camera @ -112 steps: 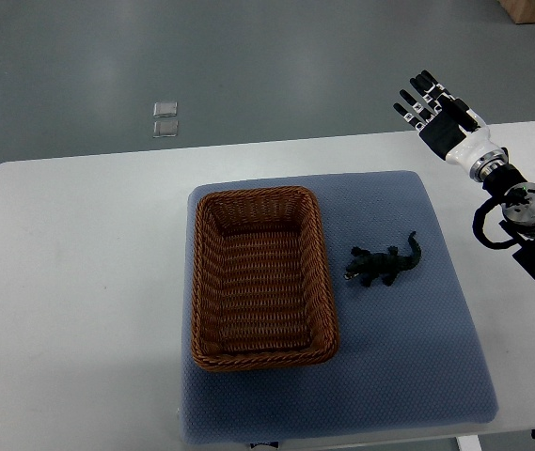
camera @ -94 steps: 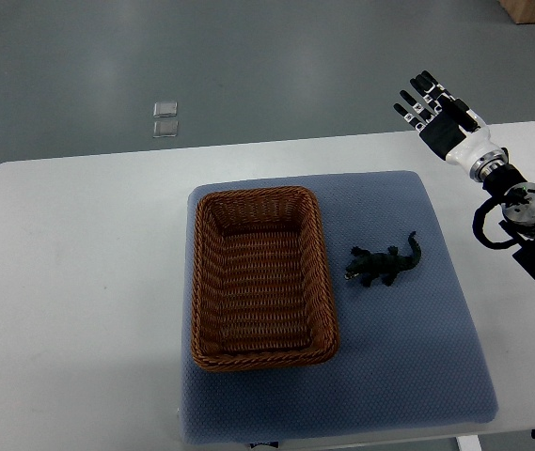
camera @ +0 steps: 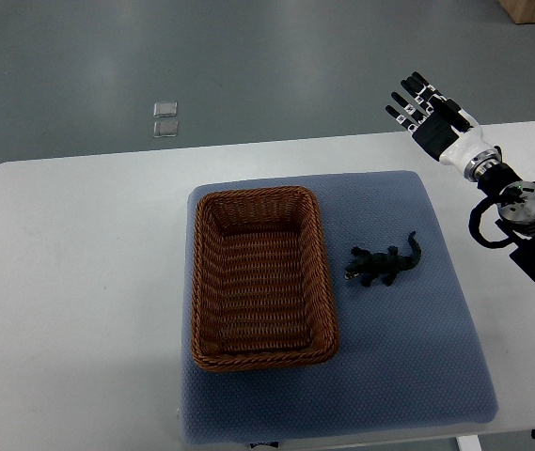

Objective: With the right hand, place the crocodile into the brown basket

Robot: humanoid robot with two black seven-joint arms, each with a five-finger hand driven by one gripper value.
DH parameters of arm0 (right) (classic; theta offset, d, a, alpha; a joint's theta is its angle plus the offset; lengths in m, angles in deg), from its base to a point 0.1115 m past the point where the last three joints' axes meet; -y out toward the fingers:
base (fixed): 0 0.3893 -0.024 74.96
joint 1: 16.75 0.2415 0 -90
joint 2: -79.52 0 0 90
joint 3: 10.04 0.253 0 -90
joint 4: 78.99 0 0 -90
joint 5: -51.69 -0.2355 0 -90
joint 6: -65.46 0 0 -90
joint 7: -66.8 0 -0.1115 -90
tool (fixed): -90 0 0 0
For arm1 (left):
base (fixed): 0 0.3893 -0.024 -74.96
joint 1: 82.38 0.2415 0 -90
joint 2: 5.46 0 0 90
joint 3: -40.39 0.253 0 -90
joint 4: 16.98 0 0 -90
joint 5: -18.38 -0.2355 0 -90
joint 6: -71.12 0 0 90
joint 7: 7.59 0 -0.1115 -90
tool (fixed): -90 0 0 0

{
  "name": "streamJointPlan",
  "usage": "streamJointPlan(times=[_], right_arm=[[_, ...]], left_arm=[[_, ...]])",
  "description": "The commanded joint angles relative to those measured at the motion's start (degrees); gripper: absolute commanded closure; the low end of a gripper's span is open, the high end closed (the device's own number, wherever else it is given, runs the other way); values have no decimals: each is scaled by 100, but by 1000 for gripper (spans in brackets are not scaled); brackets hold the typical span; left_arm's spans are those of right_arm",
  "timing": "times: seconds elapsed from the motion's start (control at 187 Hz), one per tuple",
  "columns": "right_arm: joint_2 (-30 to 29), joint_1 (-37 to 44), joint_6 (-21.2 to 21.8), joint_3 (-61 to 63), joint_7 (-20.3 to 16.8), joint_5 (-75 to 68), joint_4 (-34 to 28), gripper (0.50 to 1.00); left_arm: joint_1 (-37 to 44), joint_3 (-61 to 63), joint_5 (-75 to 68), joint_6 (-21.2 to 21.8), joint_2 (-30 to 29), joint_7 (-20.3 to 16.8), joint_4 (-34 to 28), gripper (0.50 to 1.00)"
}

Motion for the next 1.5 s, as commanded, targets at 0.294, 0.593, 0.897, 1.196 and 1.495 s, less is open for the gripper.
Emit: streamJointPlan(times=[0.294, 0.593, 0.897, 1.196, 1.495], right_arm=[[319, 634, -15, -175, -646, 2645, -269, 517], [1251, 1504, 135, -1898, -892, 4034, -1332, 517], [1998, 2673, 275, -4077, -901, 4649, -2431, 517], [2446, 3191, 196, -5176, -892, 5897, -3538, 517], [2587, 3569, 82, -5545, -892, 6504, -4488, 519]], left_arm=[[-3, -10, 0, -1, 0, -18, -16, 500], [-3, -10, 0, -1, 0, -18, -16, 500], [-3, -1, -9, -36, 0, -18, 37, 500], [-12, -1, 0, -45, 0, -18, 28, 500], [-12, 8, -9, -45, 0, -18, 28, 500]])
